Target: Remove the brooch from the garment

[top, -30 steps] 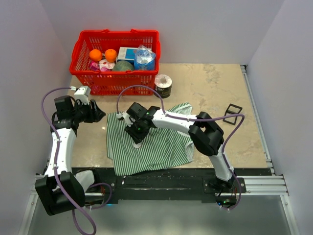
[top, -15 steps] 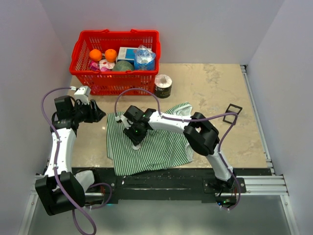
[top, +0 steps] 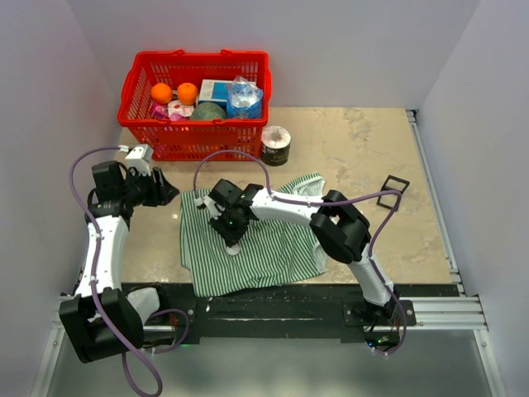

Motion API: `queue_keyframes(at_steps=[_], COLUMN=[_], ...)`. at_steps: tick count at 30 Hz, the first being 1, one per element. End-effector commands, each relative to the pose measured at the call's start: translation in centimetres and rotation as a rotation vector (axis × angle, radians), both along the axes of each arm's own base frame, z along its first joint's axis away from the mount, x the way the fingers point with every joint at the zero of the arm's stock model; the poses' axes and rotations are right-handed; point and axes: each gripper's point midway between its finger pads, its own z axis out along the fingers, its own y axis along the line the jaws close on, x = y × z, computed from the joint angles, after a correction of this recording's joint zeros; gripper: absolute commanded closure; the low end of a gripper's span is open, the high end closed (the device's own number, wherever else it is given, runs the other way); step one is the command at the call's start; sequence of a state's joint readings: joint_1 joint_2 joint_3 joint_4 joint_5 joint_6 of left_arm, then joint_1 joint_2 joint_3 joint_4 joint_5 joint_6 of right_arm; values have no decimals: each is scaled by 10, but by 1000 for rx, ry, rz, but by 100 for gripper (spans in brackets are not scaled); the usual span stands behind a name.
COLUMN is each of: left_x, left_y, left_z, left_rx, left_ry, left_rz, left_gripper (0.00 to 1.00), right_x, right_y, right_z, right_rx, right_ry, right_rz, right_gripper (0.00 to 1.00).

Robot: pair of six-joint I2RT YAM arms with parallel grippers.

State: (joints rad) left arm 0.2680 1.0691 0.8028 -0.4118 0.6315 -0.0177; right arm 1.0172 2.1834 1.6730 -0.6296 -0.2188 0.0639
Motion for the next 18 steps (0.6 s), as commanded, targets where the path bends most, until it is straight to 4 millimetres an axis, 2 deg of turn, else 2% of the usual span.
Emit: queue_keyframes(at_steps=[1,8,12,18], left_x=[6,4,3,2], left_y=[0,-2,-3,-4], left_z=[7,8,9,10], left_rx=[-21,-24,-25,-27], left_ry=[-33,-43,-46,-50], left_rz=[-5,-11,-15,-15], left_gripper=[50,50,50,50], right_x=[-1,-4,-7,-14], right_y=[3,3,-1,-11], right_z=[30,43,48,44], right_rx=[33,42,39,18], right_ry=[-49,-98,-110,-101], right_rz=[23,55,63,67], right_gripper=[74,71,62,63])
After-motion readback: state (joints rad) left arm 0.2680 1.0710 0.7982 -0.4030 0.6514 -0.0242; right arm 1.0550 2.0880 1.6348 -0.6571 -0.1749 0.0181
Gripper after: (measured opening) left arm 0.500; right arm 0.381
